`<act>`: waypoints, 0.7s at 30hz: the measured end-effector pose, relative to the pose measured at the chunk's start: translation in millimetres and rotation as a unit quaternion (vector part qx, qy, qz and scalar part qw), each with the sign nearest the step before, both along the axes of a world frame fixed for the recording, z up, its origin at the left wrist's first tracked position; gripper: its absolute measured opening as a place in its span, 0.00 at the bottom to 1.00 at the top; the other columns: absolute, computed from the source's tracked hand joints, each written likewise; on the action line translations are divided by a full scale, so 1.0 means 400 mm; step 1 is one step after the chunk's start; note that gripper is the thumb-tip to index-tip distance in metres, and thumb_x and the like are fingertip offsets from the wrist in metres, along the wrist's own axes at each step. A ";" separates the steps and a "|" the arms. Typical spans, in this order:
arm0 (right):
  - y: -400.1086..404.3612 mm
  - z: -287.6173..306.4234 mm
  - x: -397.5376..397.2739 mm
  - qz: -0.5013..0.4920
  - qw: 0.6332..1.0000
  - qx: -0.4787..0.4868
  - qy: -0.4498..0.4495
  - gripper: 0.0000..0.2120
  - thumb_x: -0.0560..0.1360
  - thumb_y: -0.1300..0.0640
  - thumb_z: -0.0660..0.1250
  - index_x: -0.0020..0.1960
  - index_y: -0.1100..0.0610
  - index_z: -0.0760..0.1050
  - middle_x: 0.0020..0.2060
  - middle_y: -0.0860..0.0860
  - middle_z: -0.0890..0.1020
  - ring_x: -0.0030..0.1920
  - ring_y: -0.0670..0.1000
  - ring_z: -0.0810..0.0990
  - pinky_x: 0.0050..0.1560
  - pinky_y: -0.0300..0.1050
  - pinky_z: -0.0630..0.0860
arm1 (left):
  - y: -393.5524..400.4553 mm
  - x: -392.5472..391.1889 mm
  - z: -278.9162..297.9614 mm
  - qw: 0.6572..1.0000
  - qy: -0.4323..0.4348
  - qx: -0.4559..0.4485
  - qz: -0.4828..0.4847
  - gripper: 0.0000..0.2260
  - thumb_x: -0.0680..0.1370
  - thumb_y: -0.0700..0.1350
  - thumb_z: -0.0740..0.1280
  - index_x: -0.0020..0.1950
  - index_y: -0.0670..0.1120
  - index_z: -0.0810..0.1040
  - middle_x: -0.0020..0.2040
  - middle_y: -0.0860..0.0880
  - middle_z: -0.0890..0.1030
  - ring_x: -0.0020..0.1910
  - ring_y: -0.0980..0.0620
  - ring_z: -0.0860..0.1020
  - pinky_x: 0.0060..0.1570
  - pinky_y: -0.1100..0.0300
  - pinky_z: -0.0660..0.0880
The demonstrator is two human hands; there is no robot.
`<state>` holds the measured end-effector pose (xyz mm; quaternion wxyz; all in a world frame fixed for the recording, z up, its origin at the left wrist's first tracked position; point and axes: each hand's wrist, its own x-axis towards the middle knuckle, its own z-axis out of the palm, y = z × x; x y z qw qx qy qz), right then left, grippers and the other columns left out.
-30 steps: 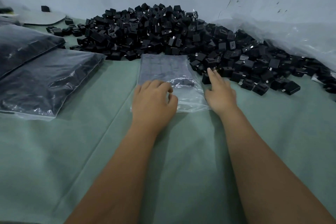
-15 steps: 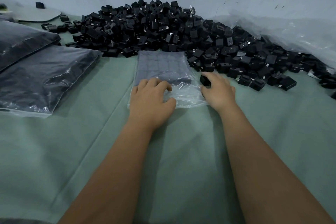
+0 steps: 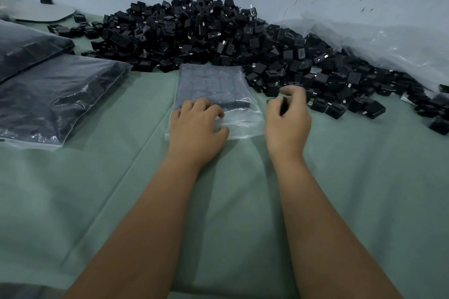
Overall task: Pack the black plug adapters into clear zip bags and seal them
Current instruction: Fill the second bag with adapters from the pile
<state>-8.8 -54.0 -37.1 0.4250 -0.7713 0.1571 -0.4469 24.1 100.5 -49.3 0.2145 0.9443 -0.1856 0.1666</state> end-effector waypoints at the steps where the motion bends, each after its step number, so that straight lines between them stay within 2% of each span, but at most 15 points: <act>1: 0.028 0.002 -0.006 0.015 1.000 -0.018 -0.002 0.08 0.76 0.55 0.59 0.53 0.52 0.73 0.34 0.43 0.77 0.35 0.41 0.74 0.36 0.34 0.68 | 0.000 -0.001 0.001 1.000 -0.004 -0.006 0.000 0.15 0.75 0.51 0.65 0.61 0.53 0.77 0.64 0.53 0.73 0.64 0.48 0.68 0.68 0.49 0.62; 3: 0.090 0.003 -0.015 0.052 0.997 -0.048 0.000 0.08 0.75 0.51 0.58 0.52 0.50 0.73 0.39 0.44 0.79 0.38 0.45 0.76 0.38 0.41 0.71 | -0.001 -0.003 0.004 1.000 -0.018 -0.021 -0.001 0.15 0.76 0.50 0.65 0.62 0.51 0.77 0.66 0.51 0.73 0.63 0.46 0.70 0.63 0.51 0.64; 6: 0.171 0.000 -0.022 0.099 0.993 -0.065 0.007 0.08 0.75 0.49 0.58 0.50 0.49 0.73 0.40 0.43 0.79 0.42 0.44 0.77 0.41 0.40 0.71 | 0.002 -0.008 0.008 0.999 -0.032 -0.044 -0.001 0.14 0.78 0.49 0.62 0.61 0.49 0.77 0.64 0.48 0.74 0.60 0.44 0.73 0.56 0.52 0.66; 9: 0.190 -0.006 -0.025 0.136 0.988 -0.070 0.022 0.06 0.74 0.50 0.60 0.47 0.50 0.73 0.38 0.43 0.79 0.40 0.43 0.75 0.39 0.37 0.70 | 0.013 -0.008 0.010 0.997 -0.039 -0.069 0.018 0.11 0.77 0.46 0.61 0.55 0.47 0.80 0.56 0.47 0.79 0.54 0.43 0.76 0.49 0.53 0.66; 13: 0.167 -0.009 -0.035 0.147 0.985 -0.093 0.011 0.03 0.74 0.56 0.66 0.47 0.54 0.77 0.41 0.45 0.79 0.40 0.41 0.74 0.41 0.28 0.68 | 0.017 -0.016 0.022 0.990 -0.019 -0.139 0.031 0.15 0.76 0.49 0.60 0.57 0.50 0.83 0.53 0.48 0.84 0.53 0.45 0.78 0.53 0.50 0.72; 16: 0.164 -0.005 -0.041 0.135 0.986 -0.100 -0.017 0.06 0.71 0.58 0.68 0.46 0.53 0.73 0.44 0.47 0.75 0.40 0.38 0.72 0.41 0.25 0.67 | 0.016 -0.011 0.020 0.984 -0.002 -0.175 0.040 0.11 0.77 0.46 0.64 0.55 0.50 0.84 0.49 0.48 0.84 0.50 0.46 0.78 0.52 0.48 0.73; 18: 0.162 -0.005 -0.040 0.129 0.986 -0.102 -0.003 0.08 0.71 0.58 0.67 0.42 0.52 0.67 0.41 0.46 0.72 0.38 0.40 0.71 0.37 0.30 0.68 | 0.017 -0.007 0.017 0.979 0.010 -0.198 0.045 0.11 0.78 0.45 0.62 0.53 0.50 0.84 0.45 0.47 0.84 0.47 0.44 0.78 0.48 0.47 0.75; 21: 0.158 -0.014 -0.031 0.114 0.979 -0.141 0.092 0.10 0.73 0.56 0.65 0.39 0.53 0.65 0.38 0.46 0.71 0.35 0.47 0.69 0.33 0.40 0.67 | 0.015 -0.002 0.015 0.974 0.028 -0.218 0.062 0.11 0.78 0.46 0.60 0.50 0.47 0.82 0.41 0.45 0.82 0.43 0.43 0.78 0.45 0.46 0.75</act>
